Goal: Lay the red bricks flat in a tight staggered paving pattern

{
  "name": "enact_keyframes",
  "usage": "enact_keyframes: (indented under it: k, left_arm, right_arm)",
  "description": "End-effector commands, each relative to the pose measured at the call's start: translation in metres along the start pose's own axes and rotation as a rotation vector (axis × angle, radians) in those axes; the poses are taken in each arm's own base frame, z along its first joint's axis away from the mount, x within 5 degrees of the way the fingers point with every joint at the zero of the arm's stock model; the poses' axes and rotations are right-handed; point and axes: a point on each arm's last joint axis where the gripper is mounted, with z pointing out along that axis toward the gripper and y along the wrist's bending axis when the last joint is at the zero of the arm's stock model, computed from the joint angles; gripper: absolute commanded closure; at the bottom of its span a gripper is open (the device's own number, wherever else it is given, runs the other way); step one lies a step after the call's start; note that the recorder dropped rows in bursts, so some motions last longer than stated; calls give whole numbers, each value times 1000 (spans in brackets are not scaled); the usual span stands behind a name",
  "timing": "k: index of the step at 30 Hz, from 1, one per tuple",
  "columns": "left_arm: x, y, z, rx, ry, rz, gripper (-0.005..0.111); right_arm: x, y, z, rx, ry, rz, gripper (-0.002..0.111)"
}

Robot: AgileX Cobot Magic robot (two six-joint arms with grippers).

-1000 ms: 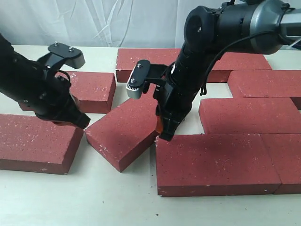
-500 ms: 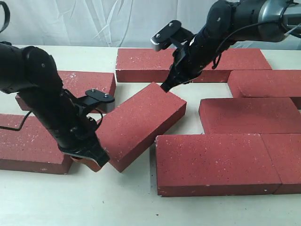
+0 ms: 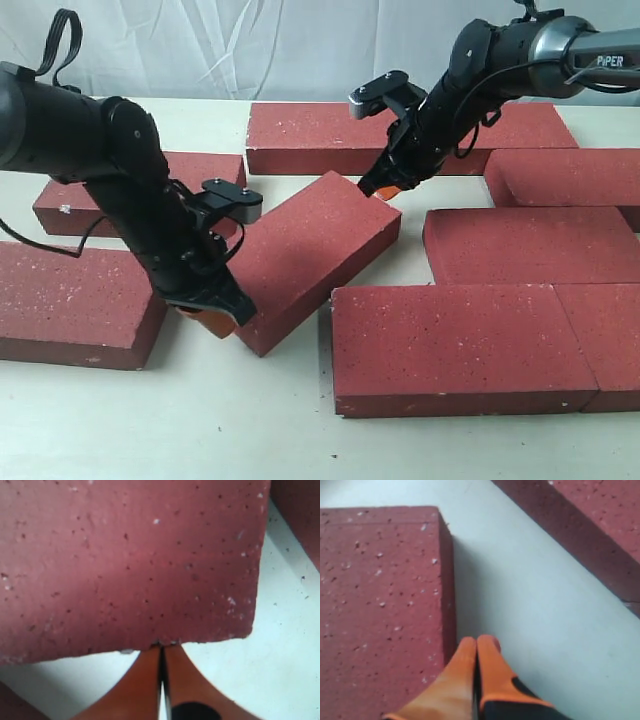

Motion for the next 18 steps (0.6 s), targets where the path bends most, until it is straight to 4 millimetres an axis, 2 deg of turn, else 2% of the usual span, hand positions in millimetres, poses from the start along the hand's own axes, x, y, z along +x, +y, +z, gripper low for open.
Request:
enact_keyframes:
  k: [1, 5, 12, 18]
  left_arm:
    - [-11, -1, -6, -15, -43, 11, 107]
    - [-20, 0, -12, -36, -85, 26, 107]
    - [-34, 9, -19, -142, -202, 69, 107]
    - [-43, 14, -23, -207, -277, 97, 107]
  right_arm:
    - [1, 0, -2, -23, 23, 3, 109]
    - [1, 1, -6, -22, 30, -7, 109]
    - [-1, 1, -25, 17, 35, -27, 109]
    - [3, 2, -27, 3, 88, -41, 109]
